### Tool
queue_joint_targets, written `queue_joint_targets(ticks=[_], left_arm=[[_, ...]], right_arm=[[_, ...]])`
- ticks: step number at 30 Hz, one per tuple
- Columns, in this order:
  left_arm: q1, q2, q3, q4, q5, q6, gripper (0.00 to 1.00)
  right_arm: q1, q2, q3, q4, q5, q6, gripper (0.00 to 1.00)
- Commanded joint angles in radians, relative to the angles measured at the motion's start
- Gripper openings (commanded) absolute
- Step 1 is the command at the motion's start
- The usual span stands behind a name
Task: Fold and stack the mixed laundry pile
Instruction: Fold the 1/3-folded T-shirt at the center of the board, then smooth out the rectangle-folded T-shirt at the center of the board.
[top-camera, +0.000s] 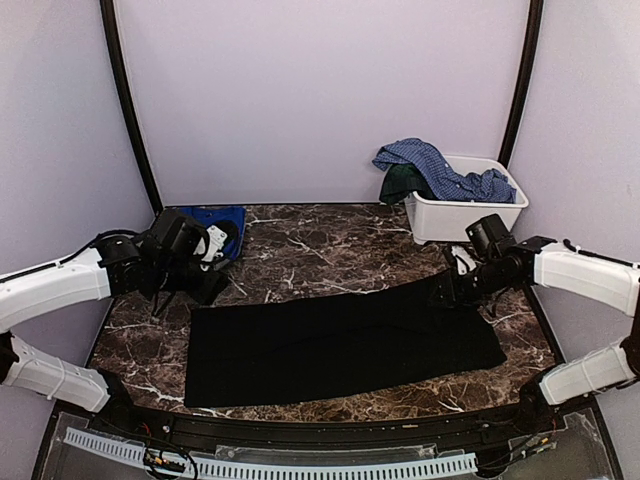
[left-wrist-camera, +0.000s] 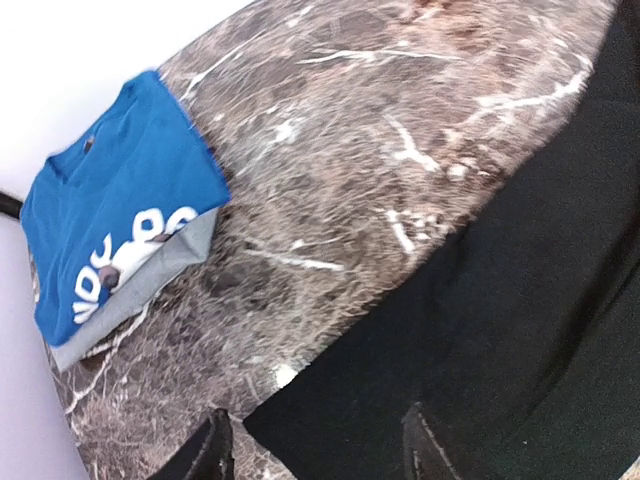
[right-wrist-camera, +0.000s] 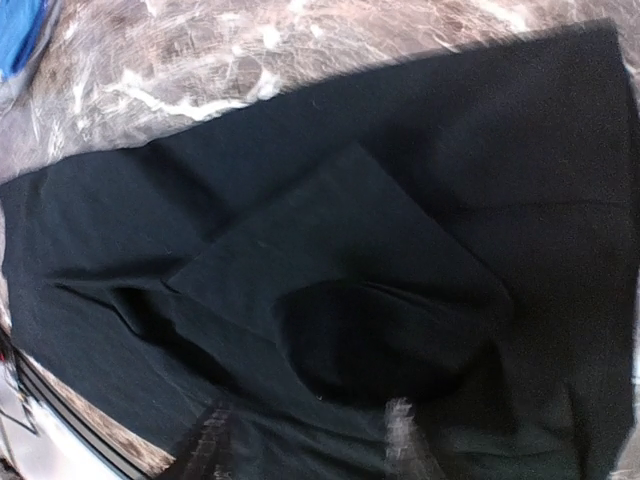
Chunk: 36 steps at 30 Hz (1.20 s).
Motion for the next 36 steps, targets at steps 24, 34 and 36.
queue_joint_targets(ticks=[24, 34, 36], left_arm=[[0.486, 0.905, 0.59, -0.089, 0.373, -0.485, 0.37], [0.559, 0.988, 0.817, -0.138, 0.405, -0.353, 0.4], [0.497, 0.94, 0.804, -0.13, 0.415, -0.306, 0.42]], right_arm=[[-0.001, 0.232, 0.266, 0.041, 0.042, -0.155, 0.83], [-0.046, 0.349, 0.359, 0.016, 0.063, -0.19, 0.77], [-0.075, 0.351, 0.366, 0.01, 0.079, -0.19, 0.77]])
